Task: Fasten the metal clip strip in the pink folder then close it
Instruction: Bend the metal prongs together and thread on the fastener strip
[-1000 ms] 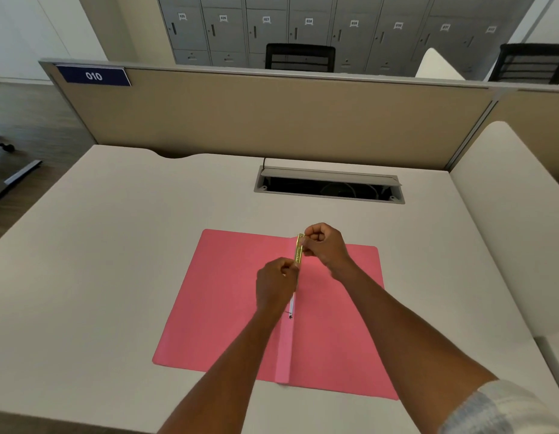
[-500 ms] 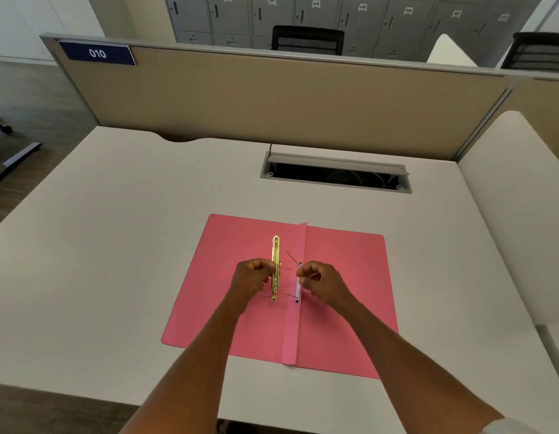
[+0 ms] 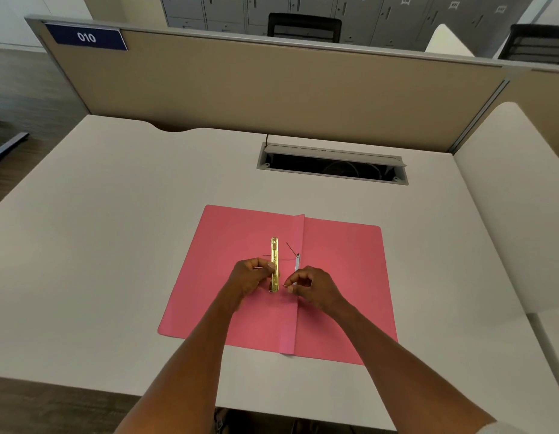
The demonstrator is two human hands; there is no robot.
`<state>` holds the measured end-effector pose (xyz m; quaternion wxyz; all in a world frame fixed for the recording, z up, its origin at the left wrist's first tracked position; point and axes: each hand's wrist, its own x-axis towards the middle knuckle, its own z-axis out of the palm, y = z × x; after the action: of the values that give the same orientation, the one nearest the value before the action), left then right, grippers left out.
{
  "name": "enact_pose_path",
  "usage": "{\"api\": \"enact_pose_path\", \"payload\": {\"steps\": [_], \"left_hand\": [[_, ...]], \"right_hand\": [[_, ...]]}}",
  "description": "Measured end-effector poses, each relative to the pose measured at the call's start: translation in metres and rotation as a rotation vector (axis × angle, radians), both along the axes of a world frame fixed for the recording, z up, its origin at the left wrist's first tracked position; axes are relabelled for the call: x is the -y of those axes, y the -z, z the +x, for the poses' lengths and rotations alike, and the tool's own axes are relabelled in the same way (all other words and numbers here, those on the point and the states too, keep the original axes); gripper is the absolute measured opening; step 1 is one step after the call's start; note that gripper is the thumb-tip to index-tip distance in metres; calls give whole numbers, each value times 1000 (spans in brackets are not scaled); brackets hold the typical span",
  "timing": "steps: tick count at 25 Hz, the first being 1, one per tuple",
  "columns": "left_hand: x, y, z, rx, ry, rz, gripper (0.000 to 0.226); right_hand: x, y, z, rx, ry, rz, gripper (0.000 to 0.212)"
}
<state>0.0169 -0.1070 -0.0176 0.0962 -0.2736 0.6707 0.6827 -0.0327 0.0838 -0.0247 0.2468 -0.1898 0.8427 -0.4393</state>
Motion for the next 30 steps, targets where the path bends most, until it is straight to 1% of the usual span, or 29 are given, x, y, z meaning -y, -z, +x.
{"api": "enact_pose_path", "payload": {"steps": [7, 11, 14, 20, 23, 26, 28, 30], "left_hand": [[-1, 0, -1, -7, 65, 4, 20], [-3, 0, -2, -17, 64, 16, 10], [-5, 1, -3, -23, 59, 32, 11], [-11, 1, -6, -16, 36, 3, 7], [-13, -1, -7, -9, 28, -6, 5], [-16, -2, -8, -5, 27, -16, 9], [-16, -2, -9, -4, 28, -20, 14], [-16, -1, -10, 2, 21, -20, 16]], "right_hand": [[7, 3, 1, -20, 30, -11, 9], [8, 3, 1, -9, 29, -20, 8], [8, 3, 1, -4, 29, -21, 9], [4, 2, 0, 42, 42, -50, 11], [-3, -2, -8, 45, 107, -80, 12], [-2, -7, -25, -69, 212, -56, 12], [7, -10, -38, -155, 240, -34, 17], [18, -12, -49, -157, 222, -20, 24]]}}
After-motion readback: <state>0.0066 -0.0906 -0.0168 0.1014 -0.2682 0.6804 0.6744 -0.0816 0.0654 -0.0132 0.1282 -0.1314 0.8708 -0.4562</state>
